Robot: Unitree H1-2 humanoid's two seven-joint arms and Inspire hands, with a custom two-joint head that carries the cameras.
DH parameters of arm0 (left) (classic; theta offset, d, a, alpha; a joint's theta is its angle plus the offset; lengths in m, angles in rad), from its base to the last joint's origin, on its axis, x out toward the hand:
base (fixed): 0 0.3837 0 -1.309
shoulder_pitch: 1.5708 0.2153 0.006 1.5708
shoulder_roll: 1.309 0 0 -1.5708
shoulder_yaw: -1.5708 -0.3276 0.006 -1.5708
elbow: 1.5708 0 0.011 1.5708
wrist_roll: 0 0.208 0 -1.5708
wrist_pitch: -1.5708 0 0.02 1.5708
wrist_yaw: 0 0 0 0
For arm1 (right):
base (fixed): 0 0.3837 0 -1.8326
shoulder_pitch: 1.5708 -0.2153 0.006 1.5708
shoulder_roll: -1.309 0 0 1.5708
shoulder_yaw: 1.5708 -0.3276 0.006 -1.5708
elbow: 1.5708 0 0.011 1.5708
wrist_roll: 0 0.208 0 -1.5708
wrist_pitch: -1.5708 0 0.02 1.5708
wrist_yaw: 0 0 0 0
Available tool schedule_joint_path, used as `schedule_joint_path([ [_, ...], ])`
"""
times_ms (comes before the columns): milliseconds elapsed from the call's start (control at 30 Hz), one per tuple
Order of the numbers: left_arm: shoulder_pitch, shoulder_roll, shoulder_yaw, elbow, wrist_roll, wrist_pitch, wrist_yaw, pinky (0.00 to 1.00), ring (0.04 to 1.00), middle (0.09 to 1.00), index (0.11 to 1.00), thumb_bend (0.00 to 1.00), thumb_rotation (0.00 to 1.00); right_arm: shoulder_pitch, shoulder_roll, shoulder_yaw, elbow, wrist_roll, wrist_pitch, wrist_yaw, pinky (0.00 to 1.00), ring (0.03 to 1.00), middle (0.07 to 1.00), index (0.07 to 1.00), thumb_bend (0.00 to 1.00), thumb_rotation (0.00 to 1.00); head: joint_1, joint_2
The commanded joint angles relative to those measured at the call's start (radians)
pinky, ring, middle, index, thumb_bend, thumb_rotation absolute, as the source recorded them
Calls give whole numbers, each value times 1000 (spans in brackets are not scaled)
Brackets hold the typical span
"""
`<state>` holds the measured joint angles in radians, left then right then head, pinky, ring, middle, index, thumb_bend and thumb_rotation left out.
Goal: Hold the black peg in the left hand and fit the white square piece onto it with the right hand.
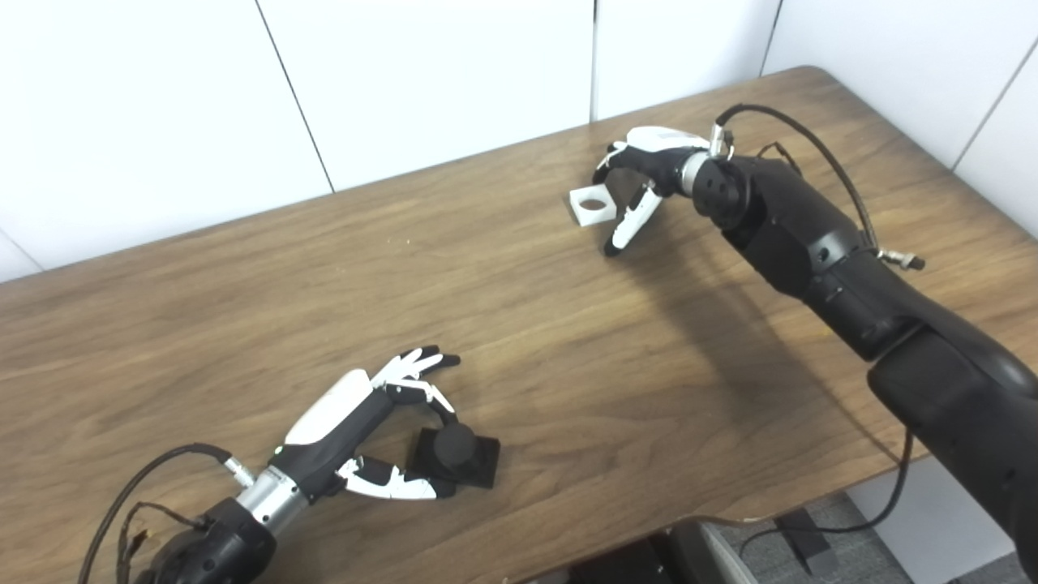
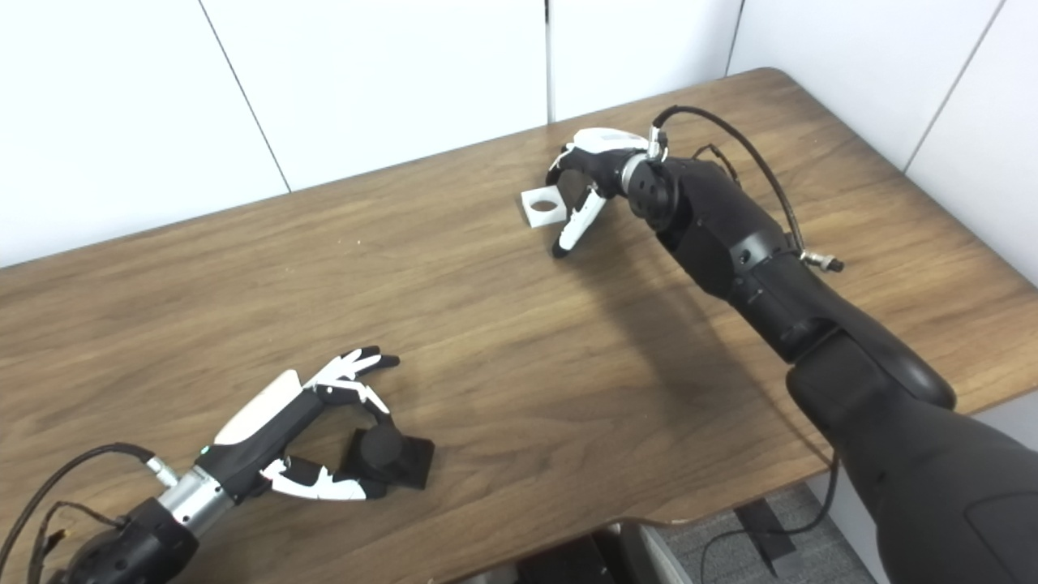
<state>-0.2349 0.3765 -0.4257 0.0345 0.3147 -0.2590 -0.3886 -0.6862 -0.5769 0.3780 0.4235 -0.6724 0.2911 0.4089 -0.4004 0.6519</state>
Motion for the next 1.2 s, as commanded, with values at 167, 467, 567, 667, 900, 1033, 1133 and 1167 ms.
schedule_joint_path([
  [167,29,32,-5,14,41,30,-29,1000,1000,941,488,522,54,8,15,1,32,-12,-39,-82,920,929,913,721,727,276,6,3],
  [467,40,31,-5,5,50,37,-26,1000,1000,942,488,522,55,-13,46,-1,106,-12,-68,-159,874,889,859,642,677,231,22,8],
  [567,43,31,-3,0,50,39,-25,1000,1000,942,488,522,56,-24,55,3,132,-11,-76,-174,873,885,847,511,531,159,27,9],
  [667,46,33,-3,-6,58,40,-24,1000,1000,941,488,522,57,-40,62,15,159,-14,-84,-179,868,884,840,496,513,151,32,13],
  [900,56,37,0,-29,55,63,-30,1000,1000,942,488,522,55,-65,79,33,213,-9,-104,-200,853,870,830,494,512,151,39,20],
  [1033,61,39,0,-37,60,67,-31,1000,1000,943,489,522,55,-66,83,38,217,-5,-112,-209,847,871,830,493,513,153,42,22],
  [1133,63,41,2,-35,58,65,-30,1000,1000,942,489,522,55,-64,84,39,222,-3,-123,-223,844,869,828,493,513,152,43,24],
  [1167,64,41,2,-35,57,65,-30,1000,1000,942,489,522,55,-64,83,39,224,-2,-126,-226,849,870,828,492,513,151,43,25],
])
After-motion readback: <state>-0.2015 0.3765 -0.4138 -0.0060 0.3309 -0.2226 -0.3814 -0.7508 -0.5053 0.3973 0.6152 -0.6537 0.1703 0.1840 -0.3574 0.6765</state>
